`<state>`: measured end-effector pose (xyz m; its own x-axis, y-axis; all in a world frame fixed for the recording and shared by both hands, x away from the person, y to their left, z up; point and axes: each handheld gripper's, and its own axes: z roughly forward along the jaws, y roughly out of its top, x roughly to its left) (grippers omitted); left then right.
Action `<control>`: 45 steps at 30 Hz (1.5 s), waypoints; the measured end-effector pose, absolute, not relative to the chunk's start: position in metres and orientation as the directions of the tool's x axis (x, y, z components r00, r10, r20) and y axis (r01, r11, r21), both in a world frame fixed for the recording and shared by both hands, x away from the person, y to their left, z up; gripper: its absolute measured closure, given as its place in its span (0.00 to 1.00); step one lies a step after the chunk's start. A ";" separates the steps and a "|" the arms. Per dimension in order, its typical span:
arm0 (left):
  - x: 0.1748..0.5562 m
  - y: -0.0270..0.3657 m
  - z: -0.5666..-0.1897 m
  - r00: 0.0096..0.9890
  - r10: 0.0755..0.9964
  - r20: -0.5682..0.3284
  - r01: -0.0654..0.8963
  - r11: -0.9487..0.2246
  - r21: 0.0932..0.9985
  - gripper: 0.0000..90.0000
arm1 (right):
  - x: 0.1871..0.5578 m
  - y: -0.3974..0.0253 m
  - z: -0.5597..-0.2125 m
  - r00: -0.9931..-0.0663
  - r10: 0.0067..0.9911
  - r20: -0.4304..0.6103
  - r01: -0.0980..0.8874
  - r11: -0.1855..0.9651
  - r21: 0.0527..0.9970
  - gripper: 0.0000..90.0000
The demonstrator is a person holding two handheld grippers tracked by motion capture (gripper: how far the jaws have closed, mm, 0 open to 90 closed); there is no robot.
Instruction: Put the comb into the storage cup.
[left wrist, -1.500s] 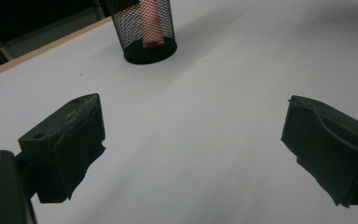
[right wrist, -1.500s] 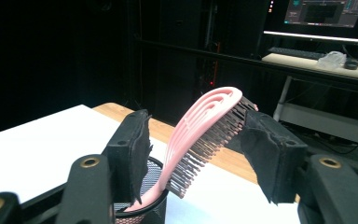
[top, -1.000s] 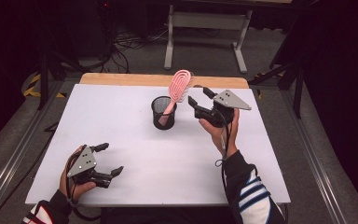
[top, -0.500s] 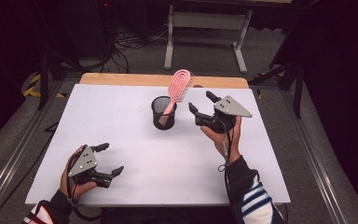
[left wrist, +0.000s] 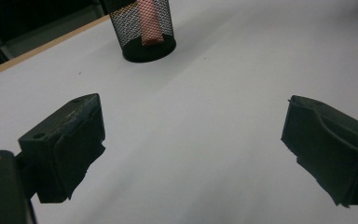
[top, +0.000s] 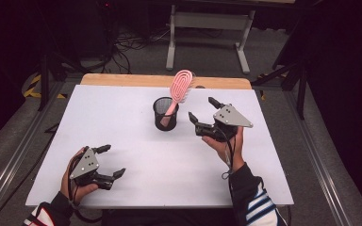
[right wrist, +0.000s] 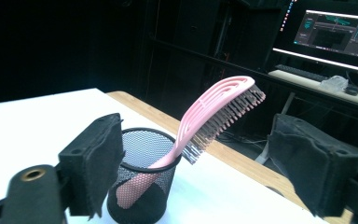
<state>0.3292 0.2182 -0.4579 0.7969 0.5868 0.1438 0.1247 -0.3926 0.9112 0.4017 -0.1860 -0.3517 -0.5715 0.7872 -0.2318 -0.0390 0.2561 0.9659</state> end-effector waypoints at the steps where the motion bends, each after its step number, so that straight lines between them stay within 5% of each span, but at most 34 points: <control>1: 0.329 0.218 -0.458 0.797 0.587 0.143 0.125 -0.392 0.911 0.08 | 0.400 -0.185 -0.353 -0.570 0.786 -0.239 -0.043 0.262 0.964 0.18; 14: 0.329 0.218 -0.459 0.798 0.584 0.147 0.122 -0.396 0.910 0.08 | 0.391 -0.182 -0.361 -0.586 0.766 -0.263 -0.055 0.286 0.957 0.05; 45: 0.328 0.215 -0.459 0.803 0.576 0.154 0.120 -0.409 0.905 0.07 | 0.362 -0.180 -0.366 -0.589 0.718 -0.370 -0.127 0.370 0.921 0.05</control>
